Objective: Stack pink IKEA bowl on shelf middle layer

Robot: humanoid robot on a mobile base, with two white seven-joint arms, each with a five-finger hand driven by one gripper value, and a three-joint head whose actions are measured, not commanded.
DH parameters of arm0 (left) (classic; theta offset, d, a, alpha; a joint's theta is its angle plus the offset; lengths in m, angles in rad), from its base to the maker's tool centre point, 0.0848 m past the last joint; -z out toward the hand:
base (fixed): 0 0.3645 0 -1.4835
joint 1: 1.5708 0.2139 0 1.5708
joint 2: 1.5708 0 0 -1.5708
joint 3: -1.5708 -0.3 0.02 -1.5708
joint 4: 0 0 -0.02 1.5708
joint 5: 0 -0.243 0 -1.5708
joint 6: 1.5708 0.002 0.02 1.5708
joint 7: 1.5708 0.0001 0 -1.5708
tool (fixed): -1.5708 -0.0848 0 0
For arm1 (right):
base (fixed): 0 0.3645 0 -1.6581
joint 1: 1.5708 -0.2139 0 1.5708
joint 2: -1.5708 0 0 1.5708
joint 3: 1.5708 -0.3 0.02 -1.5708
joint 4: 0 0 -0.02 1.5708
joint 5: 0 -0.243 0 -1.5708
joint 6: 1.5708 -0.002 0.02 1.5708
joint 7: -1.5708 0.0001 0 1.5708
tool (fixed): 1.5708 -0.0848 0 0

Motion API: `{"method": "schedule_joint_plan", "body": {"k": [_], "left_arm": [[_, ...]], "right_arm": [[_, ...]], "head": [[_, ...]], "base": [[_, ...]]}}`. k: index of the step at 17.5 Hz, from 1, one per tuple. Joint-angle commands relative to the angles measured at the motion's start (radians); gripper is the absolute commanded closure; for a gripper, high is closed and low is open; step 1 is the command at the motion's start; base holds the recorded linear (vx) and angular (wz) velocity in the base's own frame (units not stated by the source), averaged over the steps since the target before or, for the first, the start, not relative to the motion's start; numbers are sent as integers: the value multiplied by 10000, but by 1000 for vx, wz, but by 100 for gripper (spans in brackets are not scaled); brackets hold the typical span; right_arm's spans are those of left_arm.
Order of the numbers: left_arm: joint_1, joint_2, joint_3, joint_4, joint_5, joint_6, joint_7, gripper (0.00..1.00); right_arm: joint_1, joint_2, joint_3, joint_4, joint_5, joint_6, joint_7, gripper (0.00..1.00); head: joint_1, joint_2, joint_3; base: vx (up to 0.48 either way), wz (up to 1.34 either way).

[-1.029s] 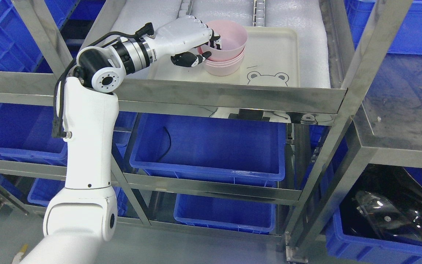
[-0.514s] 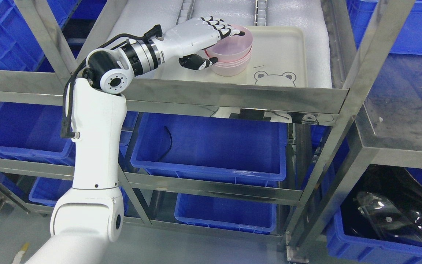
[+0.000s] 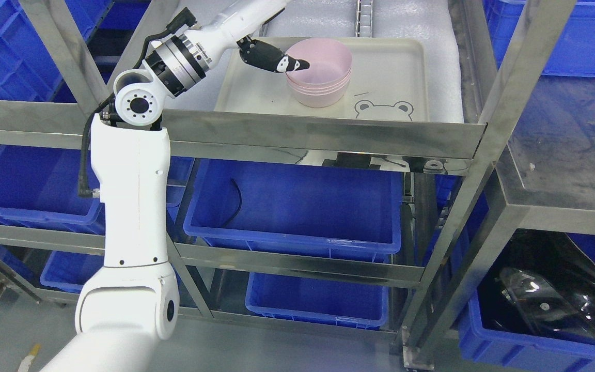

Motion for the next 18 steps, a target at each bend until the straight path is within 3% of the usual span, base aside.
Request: {"method": "schedule_joint_plan", "body": {"k": [1,5,11,13,16,18], "left_arm": [[1884,42,-3375,-1386,3573,170,-49,7],[4541,42,-5867,-2018,3558,-719,-431,7],[7979,42,-4939,-1009,3543,-1794,-281,5],[8257,42,-3760,17,3543,-1795,954,5],[8427,42,-2331,758,3558,-1597,4250,2],[8427,42,-1686,682,3634,-343,6308,2]], "right_arm": [[231,-175,0,-175,0,8,7,0],[231,-175,0,-175,0,8,7,0],[231,-175,0,-175,0,8,7,0],[231,-175,0,-175,0,8,7,0],[231,-175,0,-175,0,8,7,0],[231,-175,0,-175,0,8,7,0]], "head": [[0,0,0],[0,0,0],[0,0,0],[0,0,0],[0,0,0],[0,0,0]], "base": [[-32,-4],[-61,99],[-68,35],[4,-103],[30,-31],[17,38]]}}
